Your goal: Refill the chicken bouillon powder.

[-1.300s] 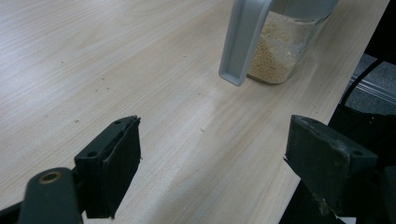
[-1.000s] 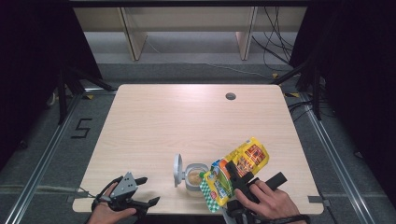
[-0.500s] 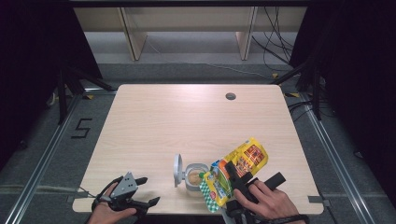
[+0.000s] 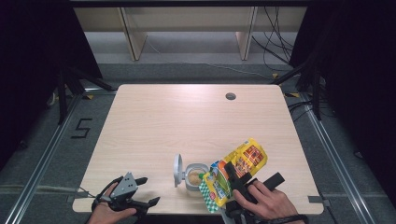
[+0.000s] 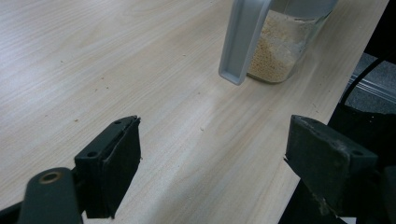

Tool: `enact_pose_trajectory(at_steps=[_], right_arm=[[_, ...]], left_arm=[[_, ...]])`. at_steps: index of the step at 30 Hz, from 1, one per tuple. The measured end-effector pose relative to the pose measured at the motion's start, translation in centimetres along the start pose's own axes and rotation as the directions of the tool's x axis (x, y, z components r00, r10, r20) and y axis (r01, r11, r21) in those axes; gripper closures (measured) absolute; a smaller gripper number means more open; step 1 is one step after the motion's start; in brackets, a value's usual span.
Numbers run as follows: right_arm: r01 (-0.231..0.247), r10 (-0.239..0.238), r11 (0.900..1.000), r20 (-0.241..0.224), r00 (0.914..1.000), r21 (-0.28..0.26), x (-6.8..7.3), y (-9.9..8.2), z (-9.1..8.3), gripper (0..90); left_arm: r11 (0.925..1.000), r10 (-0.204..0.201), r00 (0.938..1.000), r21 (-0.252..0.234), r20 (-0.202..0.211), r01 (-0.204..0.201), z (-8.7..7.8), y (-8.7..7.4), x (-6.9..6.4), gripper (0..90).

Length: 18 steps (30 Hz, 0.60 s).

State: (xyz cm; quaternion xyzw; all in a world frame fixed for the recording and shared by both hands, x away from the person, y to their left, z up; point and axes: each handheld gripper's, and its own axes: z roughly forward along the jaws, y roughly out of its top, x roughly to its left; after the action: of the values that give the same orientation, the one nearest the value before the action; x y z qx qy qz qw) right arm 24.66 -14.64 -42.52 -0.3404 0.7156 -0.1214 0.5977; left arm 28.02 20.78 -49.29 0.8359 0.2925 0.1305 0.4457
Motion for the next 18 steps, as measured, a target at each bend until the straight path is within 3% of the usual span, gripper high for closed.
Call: enact_pose_trajectory(at_steps=[1, 4, 6, 7, 10, 14, 16, 18], right_arm=[[-0.003, 0.003, 1.0, -0.001, 1.0, 0.0, -0.07, -0.03, -0.02, 64.4], [-0.003, 0.003, 1.0, 0.013, 0.9999, -0.002, -0.1, 0.02, -0.08, 64.4], [-0.001, 0.001, 1.0, 0.008, 1.0, -0.008, 0.01, 0.2, 0.02, 64.3], [-0.005, 0.005, 0.9999, -0.009, 1.0, -0.015, -0.01, 0.22, 0.07, 64.3], [-0.004, 0.004, 0.9999, 0.01, 0.9999, -0.011, 0.0, 0.23, 0.0, 64.3], [-0.003, 0.003, 0.9999, -0.003, 1.0, -0.012, -0.07, 0.15, 0.03, 64.4], [-0.005, 0.005, 0.9999, -0.008, 1.0, -0.014, -0.02, 0.13, 0.06, 64.3], [-0.009, 0.009, 0.9999, -0.008, 0.9999, -0.014, -0.02, 0.11, 0.06, 64.3]], left_arm=[[0.9997, -0.02, 0.9998, -0.017, 0.001, 0.02, 0.13, -0.02, -0.14, 17.5], [1.0, -0.003, 1.0, -0.002, 0.001, 0.003, 0.02, 0.0, -0.05, 17.5], [0.9997, -0.016, 0.9999, -0.015, 0.001, 0.016, 0.1, -0.01, -0.15, 17.5], [1.0, 0.005, 1.0, 0.002, 0.0, -0.005, -0.04, 0.01, 0.01, 17.5], [0.9999, -0.011, 0.9999, -0.009, 0.0, 0.011, 0.07, -0.01, -0.09, 17.5], [1.0, -0.006, 1.0, -0.003, 0.001, 0.006, 0.04, -0.01, -0.06, 17.5], [0.9993, -0.038, 0.9993, -0.002, 0.0, 0.038, 0.07, -0.03, -0.26, 17.5], [0.9996, -0.029, 0.9996, -0.005, 0.0, 0.029, 0.07, -0.05, -0.2, 17.5]])
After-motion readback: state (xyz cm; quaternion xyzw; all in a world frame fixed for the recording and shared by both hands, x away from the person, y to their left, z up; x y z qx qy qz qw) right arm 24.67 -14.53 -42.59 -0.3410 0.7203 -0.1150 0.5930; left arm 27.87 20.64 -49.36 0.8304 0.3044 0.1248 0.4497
